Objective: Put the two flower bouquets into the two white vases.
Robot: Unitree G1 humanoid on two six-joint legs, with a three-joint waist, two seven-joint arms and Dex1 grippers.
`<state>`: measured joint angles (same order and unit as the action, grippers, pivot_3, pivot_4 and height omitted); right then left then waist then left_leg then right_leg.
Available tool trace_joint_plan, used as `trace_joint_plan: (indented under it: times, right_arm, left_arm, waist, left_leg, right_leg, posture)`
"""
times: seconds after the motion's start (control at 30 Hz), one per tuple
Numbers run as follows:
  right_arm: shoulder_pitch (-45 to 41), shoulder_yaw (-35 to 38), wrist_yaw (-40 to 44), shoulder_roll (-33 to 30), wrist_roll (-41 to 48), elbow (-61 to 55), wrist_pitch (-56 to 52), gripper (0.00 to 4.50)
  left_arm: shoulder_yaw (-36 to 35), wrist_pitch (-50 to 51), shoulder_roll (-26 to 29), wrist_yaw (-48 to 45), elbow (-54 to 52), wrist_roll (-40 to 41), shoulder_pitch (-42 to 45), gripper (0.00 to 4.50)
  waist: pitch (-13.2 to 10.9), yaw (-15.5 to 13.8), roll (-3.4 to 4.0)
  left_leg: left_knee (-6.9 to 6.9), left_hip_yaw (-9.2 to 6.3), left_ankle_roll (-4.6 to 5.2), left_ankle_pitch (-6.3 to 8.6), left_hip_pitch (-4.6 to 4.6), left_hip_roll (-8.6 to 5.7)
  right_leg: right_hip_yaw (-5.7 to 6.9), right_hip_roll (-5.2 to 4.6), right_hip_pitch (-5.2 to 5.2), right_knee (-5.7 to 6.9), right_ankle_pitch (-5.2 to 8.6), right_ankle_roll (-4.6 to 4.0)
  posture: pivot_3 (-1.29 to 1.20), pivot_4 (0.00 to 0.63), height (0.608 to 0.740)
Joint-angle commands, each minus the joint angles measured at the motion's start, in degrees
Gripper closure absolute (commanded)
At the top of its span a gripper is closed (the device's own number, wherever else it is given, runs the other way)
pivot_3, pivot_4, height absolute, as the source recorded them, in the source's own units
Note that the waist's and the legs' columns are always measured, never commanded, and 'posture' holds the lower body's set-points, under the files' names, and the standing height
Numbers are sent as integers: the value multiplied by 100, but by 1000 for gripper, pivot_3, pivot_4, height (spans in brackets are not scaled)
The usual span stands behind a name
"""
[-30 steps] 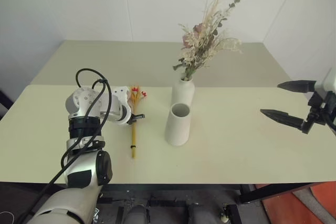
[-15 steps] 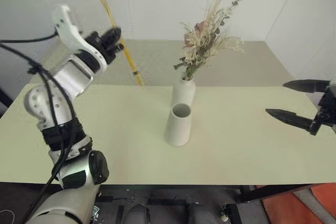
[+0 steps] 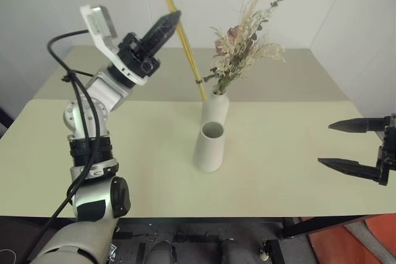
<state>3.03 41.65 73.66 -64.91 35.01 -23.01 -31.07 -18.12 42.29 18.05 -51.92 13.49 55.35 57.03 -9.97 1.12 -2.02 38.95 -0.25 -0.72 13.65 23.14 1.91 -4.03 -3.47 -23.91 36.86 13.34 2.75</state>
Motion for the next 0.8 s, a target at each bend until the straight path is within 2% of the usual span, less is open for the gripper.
trace_joint_plan:
  times: [0.03, 0.33, 0.73, 0.8]
  right_arm:
    - [2, 345, -11, -4, 5, -78, 89, 0]
    - [217, 627, -46, -5, 21, -256, -47, 0]
    - [151, 548, -166, -27, 72, -251, -65, 0]
    - [153, 537, -173, -25, 64, -250, -60, 0]
  left_arm:
    - [343, -292, 56, -724, 113, -236, 220, 4466]
    - [936, -720, 116, -1528, 182, -860, 1, 4466]
    - [1243, -1398, -79, -2174, 552, -1414, -287, 4466]
    - [1243, -1465, -133, -2232, 585, -1429, -296, 4032]
  waist:
    - [0, 4, 0]
    - [0, -22, 0]
    - [0, -31, 0]
    - [0, -32, 0]
  left_leg:
    - [0, 0, 0, 0, 0, 0]
    - [0, 0, 0, 0, 4, 0]
    - [0, 0, 2, 1, 4, 1]
    - [0, 0, 2, 1, 4, 1]
  right_leg:
    - [0, 0, 0, 0, 0, 0]
    - [0, 0, -3, -1, 0, 1]
    - [0, 0, -3, -2, 1, 1]
    - [0, 0, -3, -2, 1, 1]
  posture:
    - [0, 150, 740]
    - [0, 150, 740]
    - [0, 150, 740]
    - [0, 150, 740]
